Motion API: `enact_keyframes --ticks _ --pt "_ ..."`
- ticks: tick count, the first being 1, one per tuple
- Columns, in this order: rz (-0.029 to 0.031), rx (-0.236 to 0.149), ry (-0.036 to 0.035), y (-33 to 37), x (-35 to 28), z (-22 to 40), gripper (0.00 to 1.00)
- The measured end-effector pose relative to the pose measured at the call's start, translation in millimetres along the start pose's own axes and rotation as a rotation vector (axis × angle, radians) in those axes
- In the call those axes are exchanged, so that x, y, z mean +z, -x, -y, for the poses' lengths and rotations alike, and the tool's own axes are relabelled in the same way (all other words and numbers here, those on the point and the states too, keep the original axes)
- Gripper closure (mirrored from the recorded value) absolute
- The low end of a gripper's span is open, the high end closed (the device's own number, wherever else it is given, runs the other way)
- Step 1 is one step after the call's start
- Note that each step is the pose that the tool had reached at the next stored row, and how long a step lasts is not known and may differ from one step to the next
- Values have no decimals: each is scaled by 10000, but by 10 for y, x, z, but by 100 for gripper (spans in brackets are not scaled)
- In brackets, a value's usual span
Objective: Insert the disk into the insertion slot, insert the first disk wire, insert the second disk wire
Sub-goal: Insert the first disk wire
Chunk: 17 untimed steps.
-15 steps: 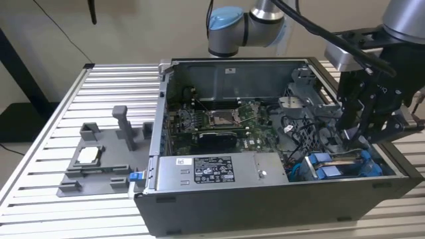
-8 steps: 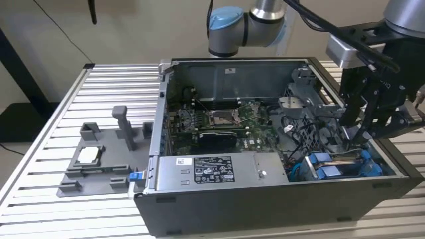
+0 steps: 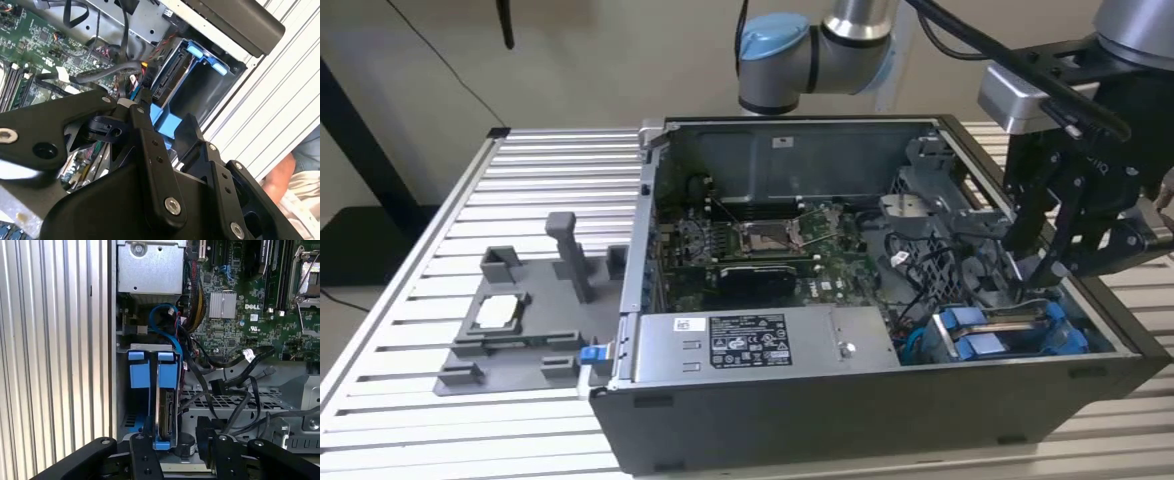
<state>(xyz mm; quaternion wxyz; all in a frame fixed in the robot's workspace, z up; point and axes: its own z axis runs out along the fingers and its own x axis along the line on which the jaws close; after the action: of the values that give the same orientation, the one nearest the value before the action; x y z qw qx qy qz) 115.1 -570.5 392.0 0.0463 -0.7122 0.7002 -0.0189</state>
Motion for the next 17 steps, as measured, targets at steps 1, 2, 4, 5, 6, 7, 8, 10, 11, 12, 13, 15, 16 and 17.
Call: enact_keyframes --ticks 1,2,4,5,6,7,8,10,11,12,13,15,16,17 --pt "-2 -1 -6 1 -1 1 53" --pt "-2 -1 -27 3 -1 -1 53" --pt "-1 -12 -103 10 0 0 53" --pt "3 -82 -281 48 10 0 53" --pt "8 -130 -334 57 15 0 53" --pt "11 -185 -395 65 19 0 53" --pt "16 -241 -460 71 22 0 53" --pt "24 -338 -566 86 29 -1 53" --pt "30 -382 -586 92 30 0 53" --pt "38 -435 -587 92 27 1 53" --pt "55 -492 -585 93 23 1 53" --pt "68 -581 -583 103 25 3 53" --pt "73 -618 -583 109 27 4 53" --pt "76 -658 -583 116 30 6 53"
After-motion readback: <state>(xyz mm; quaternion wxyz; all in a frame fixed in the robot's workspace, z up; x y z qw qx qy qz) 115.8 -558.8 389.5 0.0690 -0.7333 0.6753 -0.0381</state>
